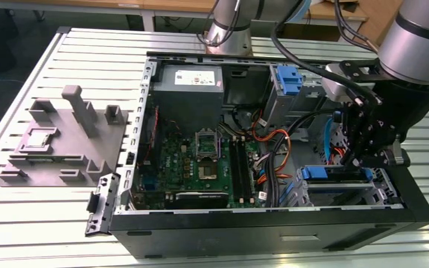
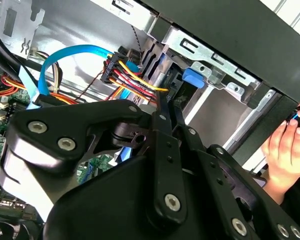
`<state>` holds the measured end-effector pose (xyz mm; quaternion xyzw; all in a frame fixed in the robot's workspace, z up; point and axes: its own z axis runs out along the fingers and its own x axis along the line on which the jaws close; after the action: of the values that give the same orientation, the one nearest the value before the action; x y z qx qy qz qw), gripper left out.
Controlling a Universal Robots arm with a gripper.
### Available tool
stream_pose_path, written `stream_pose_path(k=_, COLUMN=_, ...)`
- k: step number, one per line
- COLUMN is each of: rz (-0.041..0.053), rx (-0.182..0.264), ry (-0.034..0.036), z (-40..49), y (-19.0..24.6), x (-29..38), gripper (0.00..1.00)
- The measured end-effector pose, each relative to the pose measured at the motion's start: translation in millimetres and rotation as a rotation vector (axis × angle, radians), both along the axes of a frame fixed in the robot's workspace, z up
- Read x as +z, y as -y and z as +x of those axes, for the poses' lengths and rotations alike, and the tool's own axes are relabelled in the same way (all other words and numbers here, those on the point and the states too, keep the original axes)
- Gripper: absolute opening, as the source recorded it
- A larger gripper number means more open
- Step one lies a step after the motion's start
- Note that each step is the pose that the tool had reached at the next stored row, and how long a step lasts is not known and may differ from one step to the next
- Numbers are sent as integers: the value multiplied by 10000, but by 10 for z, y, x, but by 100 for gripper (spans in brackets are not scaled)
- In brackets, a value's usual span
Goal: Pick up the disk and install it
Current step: 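Insert the first disk wire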
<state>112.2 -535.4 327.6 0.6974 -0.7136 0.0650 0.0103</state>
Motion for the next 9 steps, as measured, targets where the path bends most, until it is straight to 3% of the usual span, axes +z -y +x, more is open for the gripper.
stream_pose_path(k=6, rz=16, rx=-1, ry=0, z=0, y=0, x=3, gripper=18)
stream_pose_path(k=7, rz=33, rx=0, ry=0, z=0, y=0, x=17, gripper=24)
stream_pose_path(k=9, rz=99, rx=0, ry=-5, z=0, y=0, x=53, gripper=24)
